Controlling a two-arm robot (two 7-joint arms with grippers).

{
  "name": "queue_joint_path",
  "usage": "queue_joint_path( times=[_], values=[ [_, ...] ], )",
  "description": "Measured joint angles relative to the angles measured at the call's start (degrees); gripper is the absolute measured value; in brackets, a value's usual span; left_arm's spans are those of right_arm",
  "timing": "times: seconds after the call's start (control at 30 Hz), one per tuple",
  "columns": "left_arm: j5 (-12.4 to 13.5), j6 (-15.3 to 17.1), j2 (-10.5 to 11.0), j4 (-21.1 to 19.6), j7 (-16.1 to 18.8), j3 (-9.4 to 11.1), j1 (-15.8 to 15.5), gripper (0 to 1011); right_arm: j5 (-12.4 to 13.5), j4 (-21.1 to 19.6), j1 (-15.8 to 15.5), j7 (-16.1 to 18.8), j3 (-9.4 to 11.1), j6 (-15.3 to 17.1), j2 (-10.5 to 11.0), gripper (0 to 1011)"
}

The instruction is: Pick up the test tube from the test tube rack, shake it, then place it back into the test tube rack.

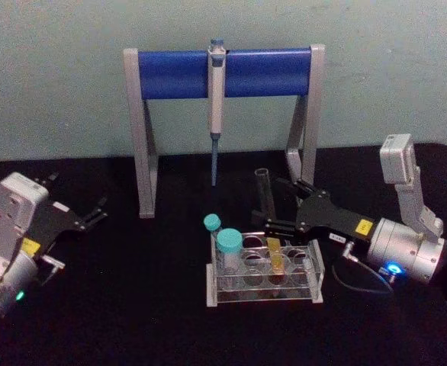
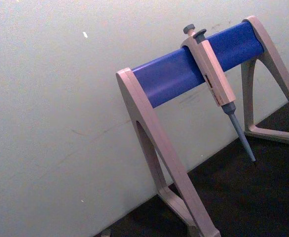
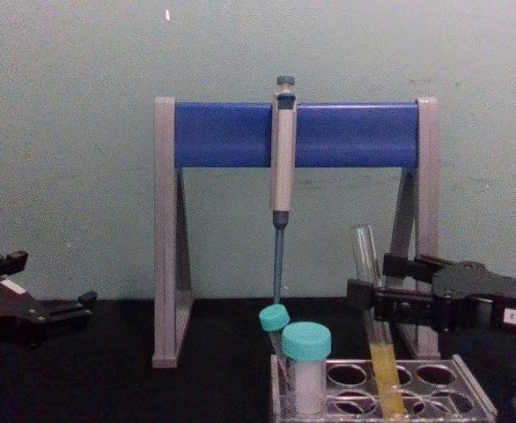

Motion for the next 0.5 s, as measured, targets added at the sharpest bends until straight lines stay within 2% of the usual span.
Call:
queue_joint_path(
  times=[0.5],
  values=[
    [0.00, 0.00, 0.00, 0.00, 0.00, 0.00, 0.00, 1001, 0.00, 0.00, 0.00, 0.00, 0.00, 0.00, 0.00, 1000]
  ],
)
